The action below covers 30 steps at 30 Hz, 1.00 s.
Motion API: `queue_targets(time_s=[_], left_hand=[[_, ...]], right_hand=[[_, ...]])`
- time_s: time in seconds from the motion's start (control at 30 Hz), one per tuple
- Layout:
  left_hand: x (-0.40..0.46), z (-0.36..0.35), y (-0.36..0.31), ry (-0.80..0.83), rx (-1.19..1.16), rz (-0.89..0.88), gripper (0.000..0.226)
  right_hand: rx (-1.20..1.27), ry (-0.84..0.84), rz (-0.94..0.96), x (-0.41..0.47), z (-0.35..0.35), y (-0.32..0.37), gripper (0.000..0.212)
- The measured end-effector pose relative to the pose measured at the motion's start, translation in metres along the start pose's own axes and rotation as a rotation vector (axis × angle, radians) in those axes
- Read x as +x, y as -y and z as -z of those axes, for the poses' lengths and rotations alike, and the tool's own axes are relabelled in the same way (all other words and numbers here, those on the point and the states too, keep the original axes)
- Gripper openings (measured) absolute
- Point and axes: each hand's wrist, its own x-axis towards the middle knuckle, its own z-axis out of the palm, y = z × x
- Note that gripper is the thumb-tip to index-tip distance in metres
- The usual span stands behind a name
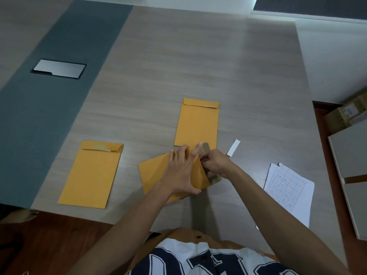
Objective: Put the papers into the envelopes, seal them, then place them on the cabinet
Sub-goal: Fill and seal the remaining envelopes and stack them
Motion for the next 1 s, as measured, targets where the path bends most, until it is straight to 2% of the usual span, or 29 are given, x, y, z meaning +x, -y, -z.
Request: queue_targets(time_s=[0.3,0.4,0.47,0.53,0.63,0.73,0.9,1.0], left_hand=[[-0.003,-0.014,0.006,0.006,0.027,0.01,0.147],[-0.004,-0.022,0.011,0.04,0.044,0.045,0.138],[-0.005,-0.031,0.014,0.075,0.049,0.077,0.133],[-0.005,-0.04,0.015,0.113,0.08,0.083,0.13],[-0.005,-0.052,0.016,0.11,0.116,0.089,0.115],[-0.003,-0.058,0.019,0.076,0.15,0.1,0.101],[-0.001,-0.06,0.02,0.07,0.165,0.101,0.104],[-0.001,-0.061,0.022,0.069,0.175,0.104,0.104]], right_hand=[[0.03,0.064,-0.006,0.005,-0.003,-0.011,0.021],[0.174,-0.044,-0.023,0.001,0.003,-0.017,0.015],[0.189,-0.215,0.021,-0.002,0.006,-0.028,0.011],[0.043,-0.381,0.11,-0.002,0.007,-0.043,0.008],[-0.191,-0.473,0.234,0.001,0.004,-0.063,0.007],[-0.29,-0.458,0.319,0.009,-0.001,-0.07,0.019],[-0.476,-0.373,0.419,0.02,-0.008,-0.063,0.048],[-0.544,-0.372,0.416,0.025,-0.01,-0.059,0.042]])
